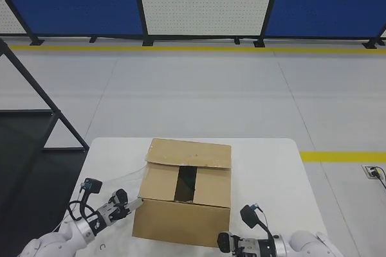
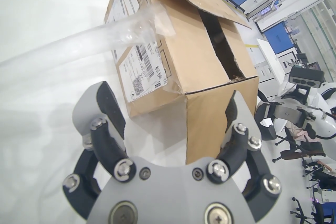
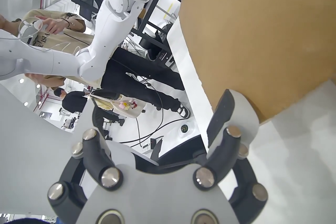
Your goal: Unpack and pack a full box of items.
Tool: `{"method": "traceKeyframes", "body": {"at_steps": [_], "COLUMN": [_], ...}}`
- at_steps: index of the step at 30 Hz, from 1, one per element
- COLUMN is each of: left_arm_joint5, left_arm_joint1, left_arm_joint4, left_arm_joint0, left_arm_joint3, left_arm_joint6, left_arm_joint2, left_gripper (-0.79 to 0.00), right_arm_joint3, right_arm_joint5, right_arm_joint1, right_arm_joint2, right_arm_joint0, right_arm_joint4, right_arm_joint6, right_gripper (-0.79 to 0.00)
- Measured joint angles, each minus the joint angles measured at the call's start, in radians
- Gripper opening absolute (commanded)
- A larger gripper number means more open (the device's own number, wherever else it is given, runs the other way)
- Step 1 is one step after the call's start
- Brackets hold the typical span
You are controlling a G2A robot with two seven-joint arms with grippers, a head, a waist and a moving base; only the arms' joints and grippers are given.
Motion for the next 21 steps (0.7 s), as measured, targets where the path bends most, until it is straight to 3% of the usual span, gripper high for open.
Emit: {"method": "traceKeyframes", "body": {"at_steps": [8,21], "left_arm_joint5": [-0.023,-0.038], "left_arm_joint1": [0.004,0.009], "left_arm_joint4": [-0.034,-0.058], "left_arm_joint0": [-0.006,-0.035], "left_arm_joint3": [0.0,-0.003], "left_arm_joint6": [-0.026,-0.079], "left_arm_joint2": [0.016,0.072], "left_gripper": [0.0,0.0], "right_arm_joint3": [0.016,0.023], "right_arm_joint5": [0.079,0.072], "right_arm_joint1": [0.001,0.006], "right_arm_joint2": [-0.006,-0.003], "right_arm_joint0": [0.014,0.019], "right_arm_joint4": [-0.036,-0.037], "right_arm_joint6": [-0.026,-0.024], "right_gripper": [0.0,0.0]}}
